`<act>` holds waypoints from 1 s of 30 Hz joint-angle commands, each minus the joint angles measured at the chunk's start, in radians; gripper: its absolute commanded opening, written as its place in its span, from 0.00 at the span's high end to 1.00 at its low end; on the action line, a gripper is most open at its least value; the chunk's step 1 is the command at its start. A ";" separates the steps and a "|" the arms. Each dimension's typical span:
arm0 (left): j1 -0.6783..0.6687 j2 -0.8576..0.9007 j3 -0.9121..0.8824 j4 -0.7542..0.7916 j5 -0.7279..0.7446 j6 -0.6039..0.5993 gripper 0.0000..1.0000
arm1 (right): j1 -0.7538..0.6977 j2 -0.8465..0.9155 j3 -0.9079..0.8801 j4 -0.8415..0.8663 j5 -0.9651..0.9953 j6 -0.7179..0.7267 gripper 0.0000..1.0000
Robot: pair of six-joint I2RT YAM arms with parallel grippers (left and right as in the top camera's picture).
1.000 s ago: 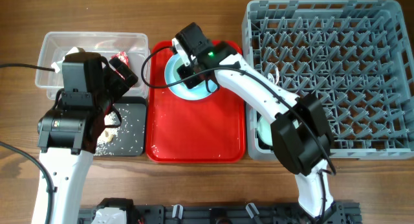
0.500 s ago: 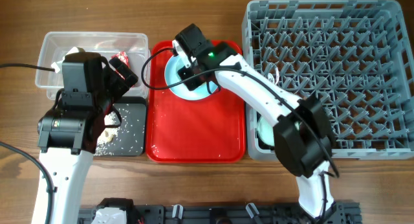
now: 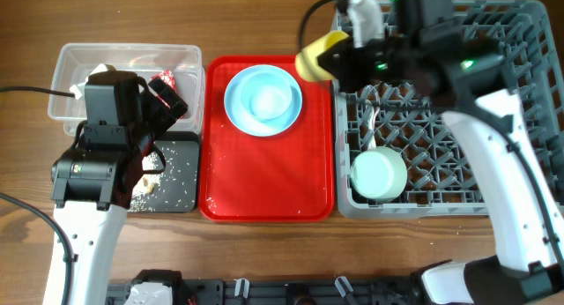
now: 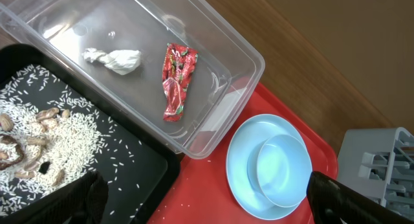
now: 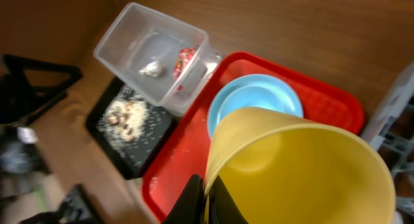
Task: Sort waste into correct bins and load items into the dishwasher rack
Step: 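Carry the yellow cup into the dish rack and place it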
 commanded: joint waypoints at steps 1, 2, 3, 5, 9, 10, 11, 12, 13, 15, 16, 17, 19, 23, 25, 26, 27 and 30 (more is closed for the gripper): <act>0.004 0.000 0.015 0.003 0.005 0.012 0.00 | -0.130 0.016 -0.092 0.021 -0.415 -0.098 0.96; 0.004 0.000 0.015 0.003 0.005 0.012 0.00 | -0.172 0.017 -0.125 0.033 -0.508 -0.117 0.95; 0.004 0.000 0.015 0.003 0.005 0.012 0.00 | -0.220 0.018 -0.174 0.052 -0.623 -0.141 0.96; 0.004 0.000 0.015 0.003 0.005 0.012 0.00 | -0.284 0.018 -0.249 0.085 -0.752 -0.161 0.96; 0.004 0.000 0.015 0.003 0.005 0.012 0.00 | -0.430 0.021 -0.461 0.210 -0.921 -0.159 0.96; 0.004 0.000 0.015 0.003 0.005 0.012 0.00 | -0.456 0.023 -0.499 0.234 -0.947 -0.159 0.96; 0.004 0.000 0.015 0.003 0.005 0.012 0.00 | -0.479 0.023 -0.539 0.266 -0.969 -0.158 0.96; 0.004 0.000 0.015 0.003 0.005 0.012 0.00 | -0.513 0.023 -0.592 0.304 -0.981 -0.155 0.96; 0.004 0.000 0.015 0.003 0.005 0.012 0.00 | -0.541 0.023 -0.632 0.330 -0.980 -0.155 0.96; 0.004 0.000 0.015 0.003 0.005 0.012 0.00 | -0.573 0.023 -0.681 0.369 -0.975 -0.147 0.96; 0.004 0.000 0.015 0.003 0.005 0.012 0.00 | -0.587 0.024 -0.700 0.389 -0.967 -0.147 0.96; 0.004 0.000 0.015 0.003 0.005 0.012 0.00 | -0.600 0.025 -0.716 0.410 -0.953 -0.135 0.96; 0.004 0.000 0.015 0.003 0.005 0.012 0.00 | -0.620 0.029 -0.749 0.479 -0.925 -0.097 0.96; 0.004 0.000 0.015 0.003 0.005 0.012 0.00 | -0.644 0.087 -0.787 0.627 -0.898 0.000 0.96; 0.004 0.000 0.015 0.003 0.005 0.012 0.00 | -0.645 0.133 -0.788 0.677 -0.901 0.031 0.96; 0.004 0.000 0.015 0.003 0.005 0.012 0.00 | -0.645 0.152 -0.788 0.695 -0.920 0.031 0.96; 0.004 0.000 0.015 0.003 0.005 0.012 0.00 | -0.645 0.177 -0.788 0.721 -0.954 0.031 0.96; 0.004 0.000 0.015 0.003 0.005 0.012 0.00 | -0.645 0.239 -0.788 0.774 -1.004 0.034 0.96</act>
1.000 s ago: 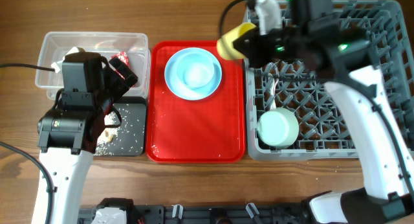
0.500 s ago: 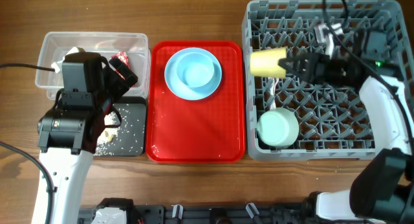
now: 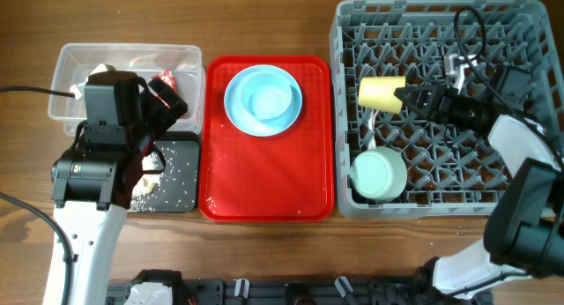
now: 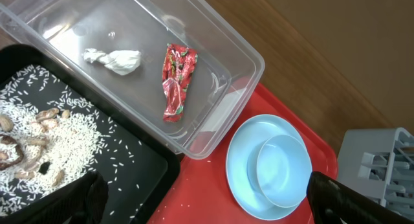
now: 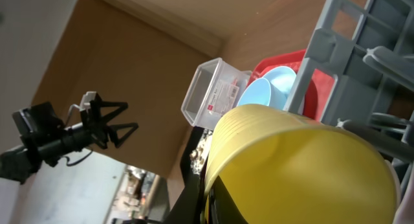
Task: Sort waste into correct bins and load items into the dishwasher rack
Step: 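Carry the yellow cup into the dish rack and place it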
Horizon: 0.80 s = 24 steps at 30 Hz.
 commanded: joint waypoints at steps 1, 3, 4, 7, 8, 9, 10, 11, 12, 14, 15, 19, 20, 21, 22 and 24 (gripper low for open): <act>0.004 0.000 0.015 0.003 0.005 0.012 0.00 | -0.005 0.071 -0.010 0.036 -0.085 0.017 0.96; 0.004 0.000 0.015 0.003 0.005 0.012 0.00 | -0.005 0.095 -0.010 0.043 -0.121 0.013 0.96; 0.004 0.000 0.015 0.003 0.005 0.012 0.00 | -0.005 0.102 -0.010 0.047 -0.134 0.018 0.96; 0.004 0.000 0.015 0.003 0.005 0.012 0.00 | -0.001 0.115 -0.010 0.060 -0.133 0.019 0.96; 0.004 0.000 0.015 0.003 0.005 0.012 0.00 | 0.000 0.116 -0.010 0.064 -0.132 0.019 0.96; 0.004 0.000 0.015 0.003 0.005 0.012 0.00 | 0.000 0.116 -0.010 0.066 -0.132 0.019 0.96; 0.004 0.000 0.015 0.003 0.005 0.012 0.00 | 0.000 0.116 -0.010 0.066 -0.132 0.019 0.96; 0.004 0.000 0.015 0.003 0.005 0.012 0.00 | 0.000 0.116 -0.010 0.066 -0.132 0.019 0.96; 0.004 0.000 0.015 0.003 0.005 0.012 0.00 | 0.000 0.116 -0.010 0.066 -0.129 0.019 0.96; 0.004 0.000 0.015 0.003 0.005 0.012 0.00 | 0.000 0.116 -0.010 0.066 -0.118 0.021 0.96; 0.004 0.000 0.015 0.003 0.005 0.012 0.00 | 0.000 0.116 -0.010 0.063 -0.096 0.027 0.96; 0.004 0.000 0.015 0.003 0.005 0.012 0.00 | 0.000 0.116 -0.010 0.036 -0.050 0.042 0.96; 0.004 0.000 0.015 0.003 0.005 0.012 0.00 | 0.000 0.116 -0.010 0.023 -0.049 0.042 0.96; 0.004 0.000 0.015 0.003 0.004 0.012 0.00 | 0.000 0.116 -0.010 0.012 -0.049 0.042 0.96; 0.004 0.000 0.015 0.003 0.005 0.012 0.00 | 0.000 0.116 -0.010 0.003 -0.048 0.042 0.96; 0.004 0.000 0.015 0.003 0.005 0.012 0.00 | 0.000 0.116 -0.010 -0.018 -0.022 0.053 0.96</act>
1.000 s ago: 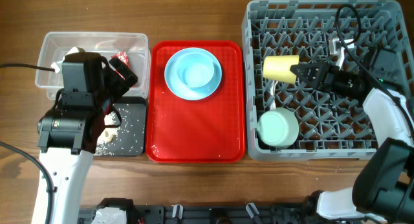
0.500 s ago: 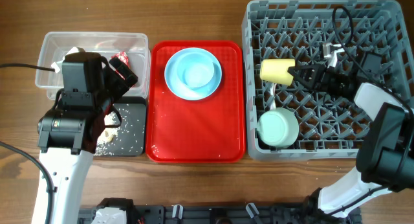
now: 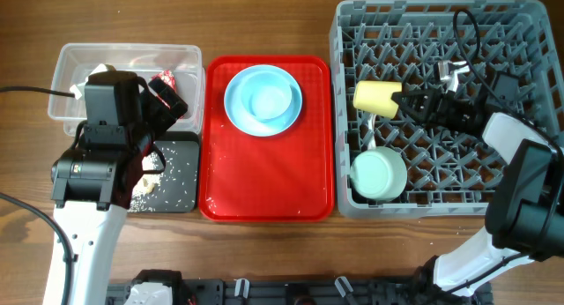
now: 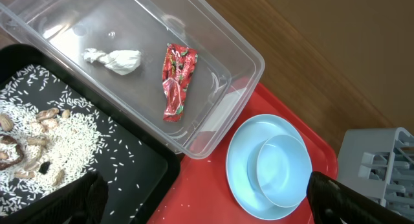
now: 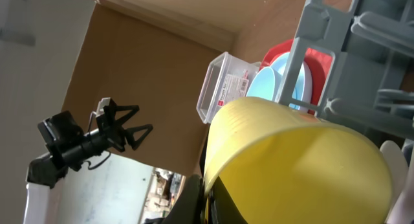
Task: Sort waste into correct bins and load items into the dishwasher rack
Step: 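Carry the yellow cup into the dish rack and place it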
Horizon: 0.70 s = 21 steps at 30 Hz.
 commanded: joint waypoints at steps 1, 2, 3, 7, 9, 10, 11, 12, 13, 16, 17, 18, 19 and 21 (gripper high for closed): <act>0.004 0.000 0.015 0.003 0.005 0.012 0.00 | 0.000 0.023 -0.006 -0.026 0.052 0.018 0.95; 0.004 0.000 0.015 0.003 0.005 0.012 0.00 | 0.000 0.023 -0.006 -0.026 0.061 0.019 0.95; 0.004 0.000 0.015 0.003 0.005 0.012 0.00 | 0.000 0.023 -0.006 -0.029 0.064 0.020 0.95; 0.004 0.000 0.015 0.003 0.005 0.012 0.00 | -0.003 0.019 -0.006 -0.066 0.113 0.026 0.91; 0.004 0.000 0.015 0.003 0.005 0.012 0.00 | -0.005 0.016 -0.006 -0.088 0.159 0.023 0.91; 0.004 0.000 0.015 0.003 0.005 0.012 0.00 | -0.005 0.014 -0.006 -0.095 0.169 0.018 0.91; 0.004 0.000 0.015 0.003 0.005 0.012 0.00 | -0.008 0.010 -0.006 -0.099 0.169 0.018 0.91; 0.004 0.000 0.015 0.003 0.005 0.012 0.00 | -0.009 0.005 -0.006 -0.100 0.169 0.018 0.91; 0.004 0.000 0.015 0.003 0.005 0.012 0.00 | -0.011 -0.004 -0.006 -0.103 0.171 0.019 0.91; 0.004 0.000 0.015 0.003 0.005 0.012 0.00 | -0.021 -0.049 -0.006 -0.141 0.246 0.021 0.91; 0.004 0.000 0.015 0.003 0.005 0.012 0.00 | -0.024 -0.070 -0.006 -0.162 0.293 0.021 0.91; 0.004 0.000 0.015 0.003 0.005 0.012 0.00 | -0.026 -0.095 -0.006 -0.185 0.348 0.020 0.90; 0.004 0.000 0.015 0.003 0.005 0.012 0.00 | -0.028 -0.139 -0.006 -0.221 0.439 0.020 0.90; 0.004 0.000 0.015 0.003 0.005 0.012 0.00 | -0.030 -0.198 -0.005 -0.261 0.550 0.023 0.89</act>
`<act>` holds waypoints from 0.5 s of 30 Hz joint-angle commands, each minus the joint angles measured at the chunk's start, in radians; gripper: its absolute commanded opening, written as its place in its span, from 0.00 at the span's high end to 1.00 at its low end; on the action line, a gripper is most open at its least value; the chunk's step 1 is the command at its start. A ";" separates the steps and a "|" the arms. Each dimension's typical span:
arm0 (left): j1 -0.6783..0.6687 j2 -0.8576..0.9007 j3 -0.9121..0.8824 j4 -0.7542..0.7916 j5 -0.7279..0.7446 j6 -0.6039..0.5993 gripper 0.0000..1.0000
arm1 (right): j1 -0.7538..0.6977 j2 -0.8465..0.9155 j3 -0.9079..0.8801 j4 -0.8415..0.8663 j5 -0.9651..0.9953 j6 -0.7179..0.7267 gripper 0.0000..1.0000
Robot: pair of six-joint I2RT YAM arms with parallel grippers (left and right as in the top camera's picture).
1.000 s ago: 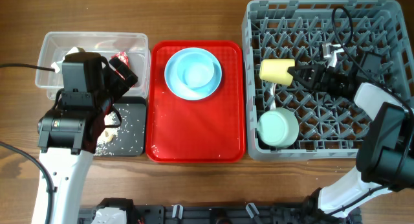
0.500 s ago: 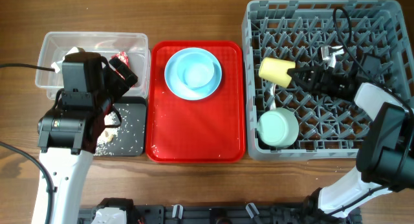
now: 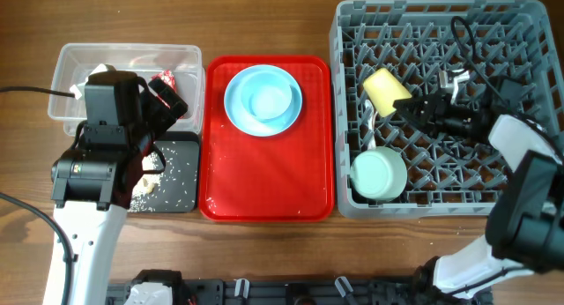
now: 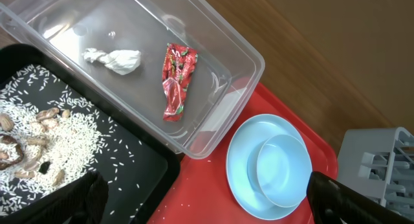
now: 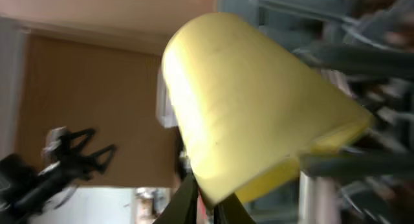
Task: Sort waste into correct bins and load items into the dishwasher rack
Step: 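Carry the yellow cup into the dish rack and place it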
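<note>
A yellow cup point(image 3: 387, 86) leans tilted among the pegs at the left of the grey dishwasher rack point(image 3: 520, 40), base pointing up and left. My right gripper point(image 3: 414, 106) is shut on its rim; in the right wrist view the cup point(image 5: 246, 94) fills the frame above the pinched gripper point(image 5: 207, 201). My left gripper point(image 4: 204, 195) hangs open and empty over the bins, also seen from overhead point(image 3: 163, 98). A light blue bowl on a plate point(image 3: 263, 95) rests on the red tray point(image 3: 264, 186).
The clear bin point(image 4: 213, 39) holds a red wrapper point(image 4: 176, 81) and a white tissue wad point(image 4: 116, 60). The black bin point(image 4: 136, 162) holds rice and peanuts. A pale green cup point(image 3: 379, 174) sits mouth-down at the rack's front left, with a white utensil handle point(image 3: 374, 122) behind it.
The yellow cup lay sideways in my right gripper at the rack's left; now it is tipped with its base up and left, sitting among the pegs. The left arm is unchanged.
My right gripper held the yellow cup high over the border between tray and rack. It then held the cup sideways over the rack's left part, a little later slightly further left, and now the cup is tilted among the pegs. The left gripper stayed open over the bins.
</note>
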 commanded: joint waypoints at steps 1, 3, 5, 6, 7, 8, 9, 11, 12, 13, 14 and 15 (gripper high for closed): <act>0.004 0.000 0.015 0.003 0.005 0.012 0.00 | -0.009 -0.146 -0.001 -0.068 0.353 0.018 0.89; 0.004 0.000 0.015 0.003 0.005 0.012 0.00 | -0.009 -0.221 0.002 -0.114 0.534 0.051 0.84; 0.004 0.000 0.015 0.003 0.005 0.012 0.00 | -0.009 -0.314 0.002 -0.170 0.723 0.073 0.76; 0.004 0.000 0.015 0.003 0.005 0.012 0.00 | -0.009 -0.339 0.002 -0.183 0.766 0.078 0.76; 0.004 0.000 0.015 0.003 0.005 0.012 0.00 | -0.009 -0.365 0.003 -0.190 0.792 0.077 0.75; 0.004 0.000 0.015 0.003 0.005 0.012 0.00 | -0.009 -0.393 0.003 -0.192 0.798 0.077 0.75; 0.004 0.000 0.015 0.003 0.005 0.012 0.00 | -0.008 -0.424 0.005 -0.193 0.794 0.076 0.76; 0.004 0.000 0.015 0.003 0.005 0.012 0.00 | -0.005 -0.459 0.021 -0.212 0.785 0.048 0.77; 0.004 0.000 0.015 0.003 0.005 0.012 0.00 | 0.008 -0.471 0.036 -0.232 0.787 0.014 0.79; 0.004 0.000 0.015 0.003 0.005 0.012 0.00 | 0.035 -0.477 0.066 -0.269 0.797 -0.030 0.80; 0.004 0.000 0.015 0.003 0.005 0.012 0.00 | 0.063 -0.476 0.091 -0.294 0.823 -0.042 0.80; 0.004 0.000 0.015 0.003 0.005 0.012 0.00 | 0.088 -0.474 0.113 -0.308 0.846 -0.048 0.80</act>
